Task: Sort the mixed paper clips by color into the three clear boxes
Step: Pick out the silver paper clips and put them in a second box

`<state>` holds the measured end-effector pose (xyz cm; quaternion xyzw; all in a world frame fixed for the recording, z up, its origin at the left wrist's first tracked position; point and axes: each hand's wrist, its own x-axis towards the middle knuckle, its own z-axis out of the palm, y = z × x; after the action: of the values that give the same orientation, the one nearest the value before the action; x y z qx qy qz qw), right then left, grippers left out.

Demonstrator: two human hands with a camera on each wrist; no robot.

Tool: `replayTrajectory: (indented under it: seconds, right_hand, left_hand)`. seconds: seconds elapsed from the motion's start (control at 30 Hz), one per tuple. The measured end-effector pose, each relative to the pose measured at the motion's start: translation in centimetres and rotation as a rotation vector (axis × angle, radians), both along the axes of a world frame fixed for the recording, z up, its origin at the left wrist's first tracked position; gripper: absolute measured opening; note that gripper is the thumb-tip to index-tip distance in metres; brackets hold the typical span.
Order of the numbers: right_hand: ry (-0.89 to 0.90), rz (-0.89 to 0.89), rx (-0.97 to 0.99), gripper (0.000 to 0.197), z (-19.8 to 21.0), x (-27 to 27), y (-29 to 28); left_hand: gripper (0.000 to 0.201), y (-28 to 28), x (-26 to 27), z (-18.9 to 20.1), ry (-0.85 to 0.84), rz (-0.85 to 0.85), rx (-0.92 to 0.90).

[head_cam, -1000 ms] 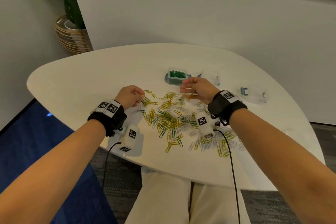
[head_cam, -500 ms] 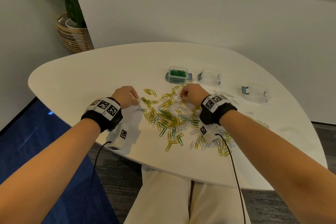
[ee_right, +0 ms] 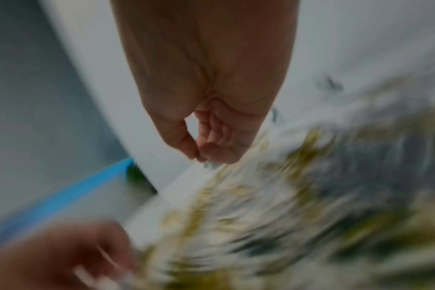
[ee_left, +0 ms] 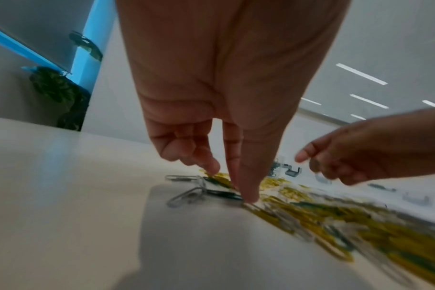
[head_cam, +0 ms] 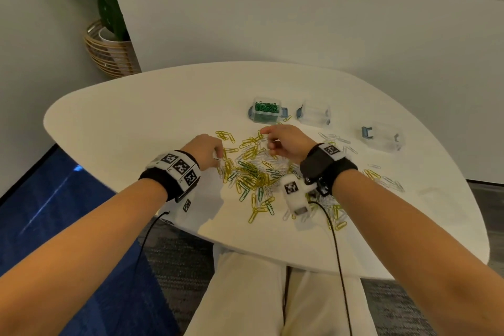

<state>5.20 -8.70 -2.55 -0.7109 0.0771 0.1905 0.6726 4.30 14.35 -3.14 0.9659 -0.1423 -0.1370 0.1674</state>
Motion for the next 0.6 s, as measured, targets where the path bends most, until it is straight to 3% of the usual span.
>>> replayTrajectory:
  seconds: [0.03, 0.1, 0.17, 0.27, 0.3, 0.4, 0.5, 0.6]
  right_hand:
    - [0.122, -0.038, 0.203, 0.020, 0.1, -0.2, 0.8]
    - [0.240, -0.025, 0.324, 0.018, -0.1, 0.0, 2.8]
    - [0.174, 0.113, 0.107, 0.013, -0.1, 0.6, 5.2]
    - [-0.164, 0.400, -0.685, 0.028, -0.6, 2.2, 8.4]
    - [-0.232, 0.443, -0.861, 0.030, -0.8, 2.4, 9.2]
    - [-0.251, 0.486, -1.007, 0.028, -1.6, 2.9, 10.3]
    - [-0.248, 0.530, -1.051, 0.023, -1.6, 3.1, 10.1]
    - [-0.251, 0.506, -1.055, 0.025, -0.6, 3.2, 8.6]
  left_hand:
    - [0.018, -0.2, 0.0, -0.1, -0.010, 0.001, 0.017]
    - [0.015, -0.5, 0.1, -0.2, -0.017, 0.011, 0.021]
    - [0.014, -0.4, 0.0, -0.4, 0.001, 0.021, -0.013]
    - [0.009, 0.6, 0.4, -0.2, -0.032, 0.112, -0.149]
    - [0.005, 1.0, 0.6, 0.0, -0.062, 0.172, -0.216]
    - [0.015, 2.1, 1.3, 0.0, -0.105, 0.349, -0.392]
    - [0.015, 2.5, 2.0, -0.3, 0.019, 0.467, -0.583]
    - [0.023, 2.1, 2.7, -0.5, 0.052, 0.372, -0.409]
